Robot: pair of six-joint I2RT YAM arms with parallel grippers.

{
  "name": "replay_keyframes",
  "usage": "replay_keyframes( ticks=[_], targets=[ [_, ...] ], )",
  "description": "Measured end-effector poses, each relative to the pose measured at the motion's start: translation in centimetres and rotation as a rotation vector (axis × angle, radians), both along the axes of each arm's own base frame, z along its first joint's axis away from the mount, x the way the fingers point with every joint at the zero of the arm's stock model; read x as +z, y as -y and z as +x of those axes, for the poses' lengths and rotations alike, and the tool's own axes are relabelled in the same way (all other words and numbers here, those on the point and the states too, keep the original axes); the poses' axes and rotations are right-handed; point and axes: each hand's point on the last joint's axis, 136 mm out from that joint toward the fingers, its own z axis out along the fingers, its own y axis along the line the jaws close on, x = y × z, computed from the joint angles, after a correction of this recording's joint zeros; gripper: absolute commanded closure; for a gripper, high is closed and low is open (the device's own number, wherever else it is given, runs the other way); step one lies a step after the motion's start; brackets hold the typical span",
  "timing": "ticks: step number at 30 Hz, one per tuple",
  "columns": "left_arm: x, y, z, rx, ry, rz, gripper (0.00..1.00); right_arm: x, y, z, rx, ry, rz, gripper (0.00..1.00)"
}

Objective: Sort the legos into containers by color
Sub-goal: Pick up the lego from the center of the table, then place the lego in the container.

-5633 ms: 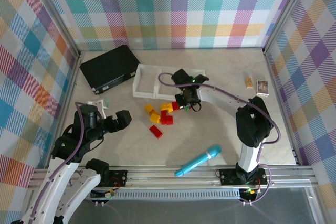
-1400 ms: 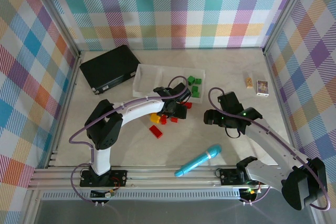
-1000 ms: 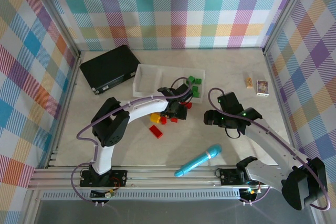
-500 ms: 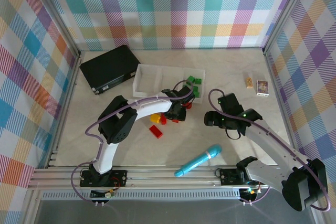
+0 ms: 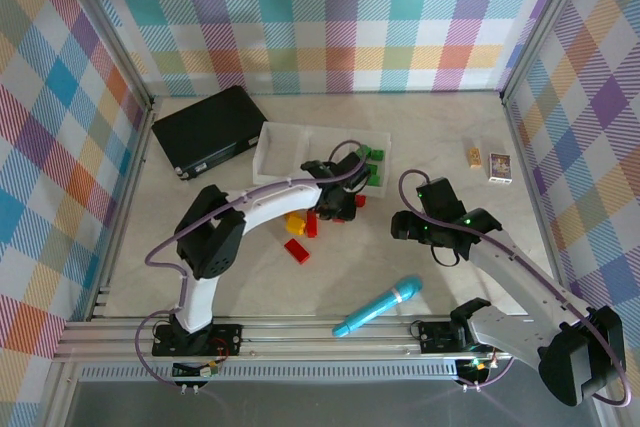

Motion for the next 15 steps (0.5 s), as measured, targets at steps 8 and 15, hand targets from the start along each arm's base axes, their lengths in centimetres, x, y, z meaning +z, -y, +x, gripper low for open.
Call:
replay_keyframes(
  ticks=[8,15],
  targets=[
    [9.1,-1.3,7.9,0.044,0.212,-0.066,0.81,0.6,0.1,0.0,-0.006,0.023,0.012,0.19],
    [6.6,-5.0,14.7,0.137,0.202,-0.025,0.78,0.7,0.3,0.1,-0.013,0.03,0.011,0.19]
  ],
)
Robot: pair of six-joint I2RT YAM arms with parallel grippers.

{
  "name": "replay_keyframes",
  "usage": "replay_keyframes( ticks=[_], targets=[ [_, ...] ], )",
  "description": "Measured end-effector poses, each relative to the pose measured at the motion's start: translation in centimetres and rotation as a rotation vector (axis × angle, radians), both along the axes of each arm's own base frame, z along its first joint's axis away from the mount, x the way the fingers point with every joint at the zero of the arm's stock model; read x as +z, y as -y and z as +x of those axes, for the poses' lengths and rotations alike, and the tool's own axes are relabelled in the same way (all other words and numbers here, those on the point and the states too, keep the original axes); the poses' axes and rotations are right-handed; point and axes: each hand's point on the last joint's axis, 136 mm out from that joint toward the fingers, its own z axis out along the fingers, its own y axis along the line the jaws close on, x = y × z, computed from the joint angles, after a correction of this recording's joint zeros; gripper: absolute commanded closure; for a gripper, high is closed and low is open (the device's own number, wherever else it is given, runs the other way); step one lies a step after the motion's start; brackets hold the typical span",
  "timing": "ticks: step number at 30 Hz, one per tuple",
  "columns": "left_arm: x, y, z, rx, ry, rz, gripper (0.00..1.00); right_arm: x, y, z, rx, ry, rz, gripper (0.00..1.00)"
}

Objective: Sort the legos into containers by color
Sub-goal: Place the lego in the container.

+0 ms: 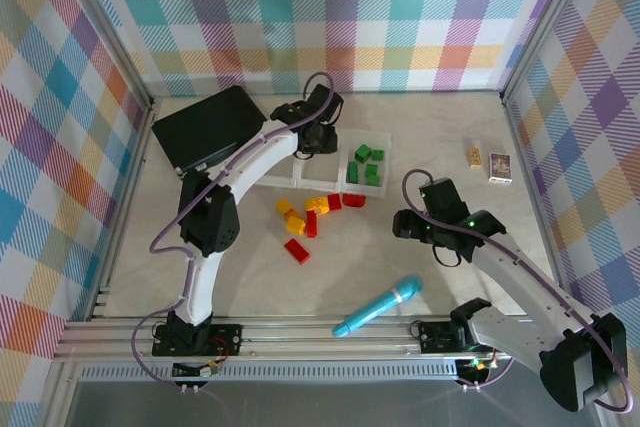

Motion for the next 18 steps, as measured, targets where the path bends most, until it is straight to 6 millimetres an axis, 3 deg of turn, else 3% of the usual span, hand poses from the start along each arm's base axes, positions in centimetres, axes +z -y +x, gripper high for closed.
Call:
replay_keyframes(
  ticks=[5,9,14,18],
  targets=[
    [-3.8,0.3,0.9,-0.02,-0.071,0.021,0.71,-0.1,0.0,0.0,0.0,-0.003,-0.001,0.19],
    [-5.5,0.9,1.2,-0.044,-0.106,0.024,0.64,-0.4,0.0,0.0,0.0,-0.016,-0.007,0.19],
    [-5.7,1.0,1.2,-0.07,-0.113,0.03,0.42,-0.6,-0.1,0.0,-0.001,-0.024,-0.006,0.19],
    [-5.1,1.1,1.4,-0.099,-0.096,0.038,0.32,-0.6,-0.2,-0.1,-0.002,-0.027,0.001,0.19]
  ],
)
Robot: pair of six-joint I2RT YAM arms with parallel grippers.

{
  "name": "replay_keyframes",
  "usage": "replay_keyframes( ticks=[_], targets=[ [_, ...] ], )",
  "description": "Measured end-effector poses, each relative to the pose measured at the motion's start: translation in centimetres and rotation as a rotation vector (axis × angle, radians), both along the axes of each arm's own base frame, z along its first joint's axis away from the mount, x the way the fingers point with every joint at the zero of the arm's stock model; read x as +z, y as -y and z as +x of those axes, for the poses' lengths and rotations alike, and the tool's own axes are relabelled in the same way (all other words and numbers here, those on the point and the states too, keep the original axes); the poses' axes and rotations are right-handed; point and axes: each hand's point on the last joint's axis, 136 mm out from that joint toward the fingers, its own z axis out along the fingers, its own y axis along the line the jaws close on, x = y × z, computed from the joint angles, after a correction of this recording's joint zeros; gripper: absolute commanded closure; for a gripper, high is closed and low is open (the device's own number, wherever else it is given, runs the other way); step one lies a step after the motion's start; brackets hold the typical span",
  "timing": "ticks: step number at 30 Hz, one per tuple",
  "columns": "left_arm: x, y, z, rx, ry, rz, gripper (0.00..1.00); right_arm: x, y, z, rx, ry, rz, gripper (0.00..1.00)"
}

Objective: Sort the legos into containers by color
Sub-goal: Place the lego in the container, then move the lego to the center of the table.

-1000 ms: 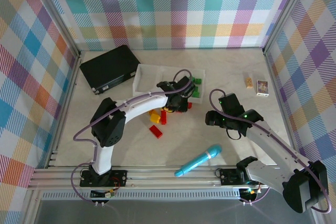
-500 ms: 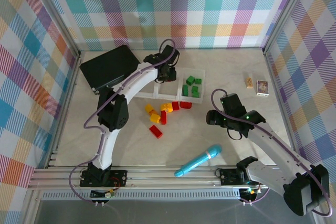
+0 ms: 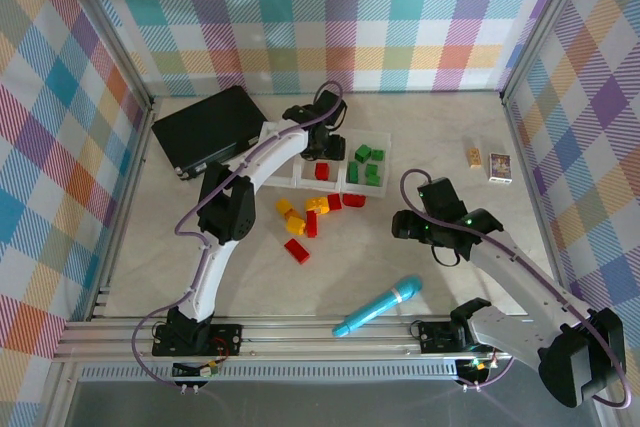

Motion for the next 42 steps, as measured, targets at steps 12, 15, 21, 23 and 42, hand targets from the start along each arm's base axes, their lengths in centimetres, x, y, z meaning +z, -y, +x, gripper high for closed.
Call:
replay_keyframes(
  ticks=[12,15,21,23,42],
  targets=[
    [6.3,-3.3,-6.0,-0.013,0.065,-0.024,0.33,1.4,-0.2,-0.9,-0.015,0.02,0.065,0.19],
    [8.0,-3.8,-9.4,-0.007,0.1,-0.043,0.34,1.4,-0.4,-1.0,-0.013,0.016,0.077,0.19],
    [4.7,-3.1,-15.3,-0.006,0.048,-0.068,0.38,1.3,-0.7,-1.2,-0.002,0.003,0.092,0.19],
    [2.5,-3.2,-16.6,0.007,0.006,-0.055,0.38,1.2,-0.8,-1.2,0.0,-0.004,0.092,0.19],
    [-3.3,0.4,-18.7,0.084,-0.106,-0.128,0.43,-0.2,-0.7,-2.0,-0.01,-0.032,0.107,0.19]
  ],
)
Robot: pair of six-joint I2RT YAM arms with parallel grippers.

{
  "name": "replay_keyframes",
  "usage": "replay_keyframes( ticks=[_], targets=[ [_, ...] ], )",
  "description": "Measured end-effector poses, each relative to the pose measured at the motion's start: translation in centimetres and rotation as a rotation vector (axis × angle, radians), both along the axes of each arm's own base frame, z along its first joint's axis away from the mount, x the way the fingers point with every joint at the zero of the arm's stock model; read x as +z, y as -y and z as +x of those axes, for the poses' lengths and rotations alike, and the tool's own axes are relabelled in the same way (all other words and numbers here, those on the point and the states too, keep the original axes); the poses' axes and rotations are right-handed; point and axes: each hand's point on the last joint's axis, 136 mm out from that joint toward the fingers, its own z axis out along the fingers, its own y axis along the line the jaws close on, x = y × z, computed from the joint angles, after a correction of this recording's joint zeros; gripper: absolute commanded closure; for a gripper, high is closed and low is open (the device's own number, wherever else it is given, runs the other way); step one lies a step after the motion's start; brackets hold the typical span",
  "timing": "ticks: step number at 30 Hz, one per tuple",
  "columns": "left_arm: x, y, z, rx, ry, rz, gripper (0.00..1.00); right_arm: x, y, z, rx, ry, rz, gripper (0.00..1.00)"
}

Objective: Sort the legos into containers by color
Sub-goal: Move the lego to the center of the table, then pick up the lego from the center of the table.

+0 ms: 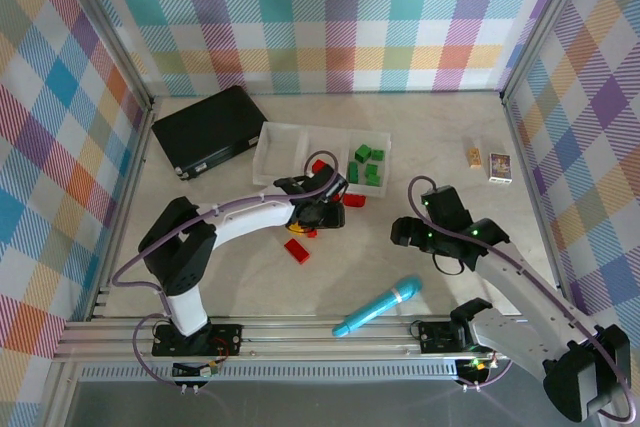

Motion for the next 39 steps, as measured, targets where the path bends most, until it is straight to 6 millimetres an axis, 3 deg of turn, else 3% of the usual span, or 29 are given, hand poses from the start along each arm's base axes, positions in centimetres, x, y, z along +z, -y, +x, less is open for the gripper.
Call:
replay_keyframes(
  ticks=[15,23,32,39],
  targets=[
    [-1.6,-3.0,0.0,0.091,0.012,0.069,0.43,-0.2,0.1,-0.1,0.0,-0.004,-0.002,0.19],
    [-1.9,-5.2,-0.2,0.141,0.001,0.101,0.36,-0.2,0.1,-0.1,0.0,-0.003,-0.002,0.19],
    [-2.9,-4.8,-0.3,0.131,-0.028,0.109,0.36,-0.2,0.1,-0.2,-0.001,-0.004,-0.002,0.19],
    [-3.1,-3.2,0.9,0.105,-0.034,0.1,0.41,-0.5,0.2,-0.3,-0.001,-0.008,-0.004,0.19]
  ],
)
